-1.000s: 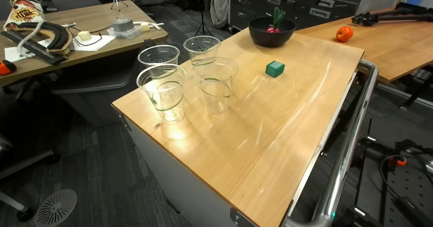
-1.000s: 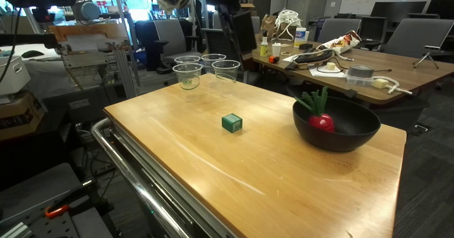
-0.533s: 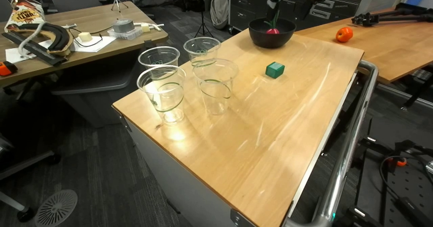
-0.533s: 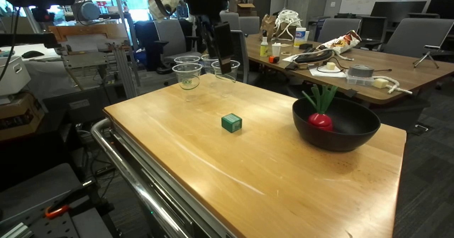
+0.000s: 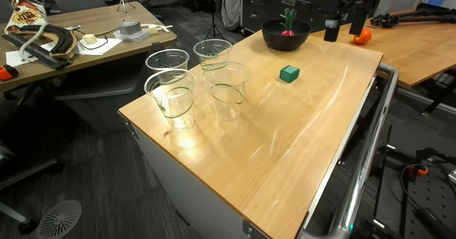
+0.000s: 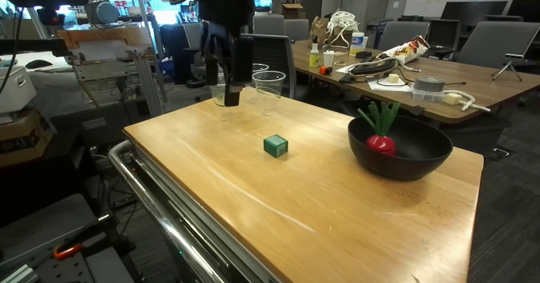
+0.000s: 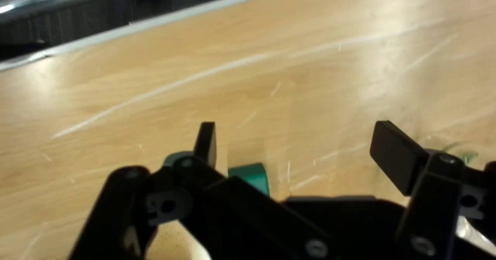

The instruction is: Put the red object and the green building block in the black bowl then stack the four plastic cups together

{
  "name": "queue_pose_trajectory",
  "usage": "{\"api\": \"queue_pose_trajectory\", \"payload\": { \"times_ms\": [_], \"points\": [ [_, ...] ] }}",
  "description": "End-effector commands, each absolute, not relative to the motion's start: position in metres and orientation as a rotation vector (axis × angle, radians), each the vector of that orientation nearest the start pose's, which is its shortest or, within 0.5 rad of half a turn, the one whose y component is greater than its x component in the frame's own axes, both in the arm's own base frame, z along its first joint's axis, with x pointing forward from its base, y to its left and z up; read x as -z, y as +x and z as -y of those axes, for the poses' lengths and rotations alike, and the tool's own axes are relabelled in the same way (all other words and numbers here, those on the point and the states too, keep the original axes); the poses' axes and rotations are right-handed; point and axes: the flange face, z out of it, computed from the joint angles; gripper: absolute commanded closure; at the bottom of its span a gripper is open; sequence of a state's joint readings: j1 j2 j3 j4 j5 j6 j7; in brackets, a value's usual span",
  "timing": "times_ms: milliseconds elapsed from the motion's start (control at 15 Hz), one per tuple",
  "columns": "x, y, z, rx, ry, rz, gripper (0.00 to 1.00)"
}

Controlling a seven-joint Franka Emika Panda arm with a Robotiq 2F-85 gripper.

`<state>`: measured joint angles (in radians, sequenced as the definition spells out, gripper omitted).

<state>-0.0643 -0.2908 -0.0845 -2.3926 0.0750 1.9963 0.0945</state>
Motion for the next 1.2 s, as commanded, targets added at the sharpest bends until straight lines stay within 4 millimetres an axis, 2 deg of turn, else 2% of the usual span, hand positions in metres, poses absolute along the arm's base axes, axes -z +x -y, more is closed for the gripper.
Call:
{"api": "queue_pose_trajectory", "payload": {
  "times_ms": [0, 133, 333, 667, 933, 1133],
  "points": [
    [-0.424, 0.438, 0.061, -0.100, -3.011, -0.449, 0.00],
    [-0.427, 0.442, 0.059, -0.062, -3.006, -0.478, 0.00],
    [-0.410, 0.461, 0.068, -0.004, -3.050, -0.455, 0.00],
    [-0.361, 0.510, 0.086, 0.031, -3.190, -0.370, 0.00],
    [-0.323, 0.533, 0.088, 0.002, -3.214, -0.331, 0.00],
    [-0.305, 0.539, 0.081, -0.039, -3.168, -0.274, 0.00]
  ]
}}
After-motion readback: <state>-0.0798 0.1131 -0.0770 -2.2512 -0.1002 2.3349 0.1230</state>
